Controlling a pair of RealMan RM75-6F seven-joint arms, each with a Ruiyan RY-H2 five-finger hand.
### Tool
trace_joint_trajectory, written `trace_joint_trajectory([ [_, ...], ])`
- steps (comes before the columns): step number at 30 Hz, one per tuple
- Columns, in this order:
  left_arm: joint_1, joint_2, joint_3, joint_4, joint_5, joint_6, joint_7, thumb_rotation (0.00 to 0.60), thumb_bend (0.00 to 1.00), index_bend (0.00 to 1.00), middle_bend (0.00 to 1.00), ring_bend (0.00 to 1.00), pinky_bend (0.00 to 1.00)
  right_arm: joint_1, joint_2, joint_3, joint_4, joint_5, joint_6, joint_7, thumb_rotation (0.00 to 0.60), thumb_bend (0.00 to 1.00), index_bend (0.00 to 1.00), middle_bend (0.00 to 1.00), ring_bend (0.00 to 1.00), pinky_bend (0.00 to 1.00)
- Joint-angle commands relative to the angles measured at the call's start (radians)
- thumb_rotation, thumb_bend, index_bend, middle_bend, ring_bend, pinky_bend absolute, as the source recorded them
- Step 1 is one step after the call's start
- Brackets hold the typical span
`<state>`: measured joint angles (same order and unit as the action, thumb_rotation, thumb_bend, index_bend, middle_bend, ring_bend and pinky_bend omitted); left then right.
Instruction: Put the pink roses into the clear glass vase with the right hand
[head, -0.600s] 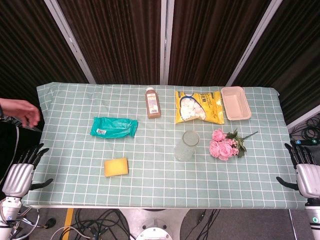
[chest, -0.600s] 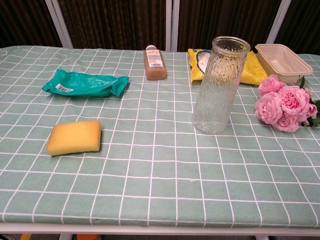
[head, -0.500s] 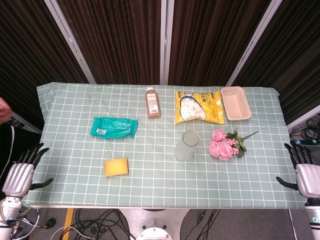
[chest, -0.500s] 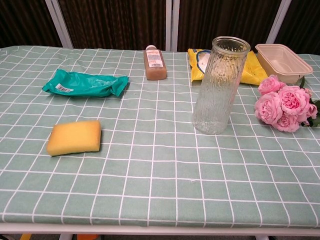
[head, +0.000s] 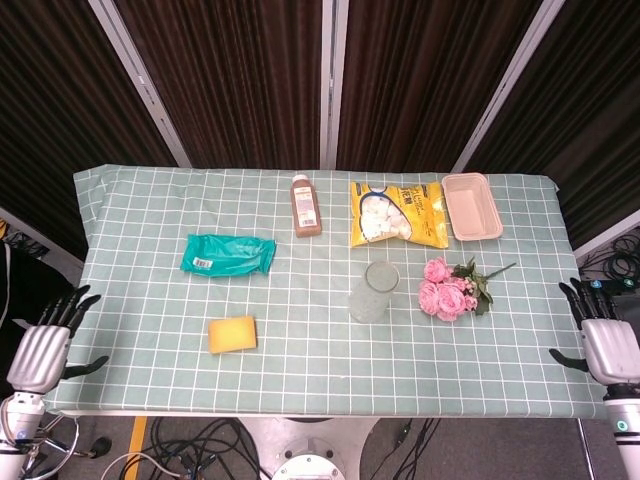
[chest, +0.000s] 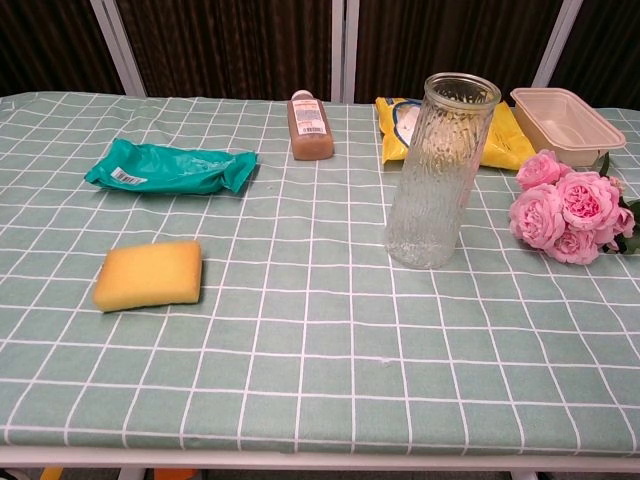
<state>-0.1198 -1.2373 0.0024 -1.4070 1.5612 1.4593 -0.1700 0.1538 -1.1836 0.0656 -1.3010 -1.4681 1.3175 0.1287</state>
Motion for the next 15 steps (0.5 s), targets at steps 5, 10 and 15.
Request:
trace_joint_trajectory([
  [5,-0.005,0.011,0.007,-0.010,0.009,-0.007,0.006,0.600,0.11,0.14,0.03,0.00,0.11,0.110,-0.005,0.033,-0.046,0.027,-0.136,-0.106,0.600,0.04,0.00,0.01,0.00,0.00],
  [10,-0.001,0.007,0.005,-0.002,0.008,0.002,0.000,0.600,0.11,0.14,0.03,0.00,0.11,0.183,-0.023,0.048,-0.067,0.053,-0.229,-0.193,0.600,0.04,0.00,0.01,0.00,0.00],
  [15,0.000,0.006,0.010,0.006,0.004,-0.007,-0.016,0.600,0.11,0.14,0.03,0.00,0.11,0.245,-0.054,0.058,-0.071,0.095,-0.316,-0.268,0.600,0.03,0.00,0.00,0.00,0.00],
])
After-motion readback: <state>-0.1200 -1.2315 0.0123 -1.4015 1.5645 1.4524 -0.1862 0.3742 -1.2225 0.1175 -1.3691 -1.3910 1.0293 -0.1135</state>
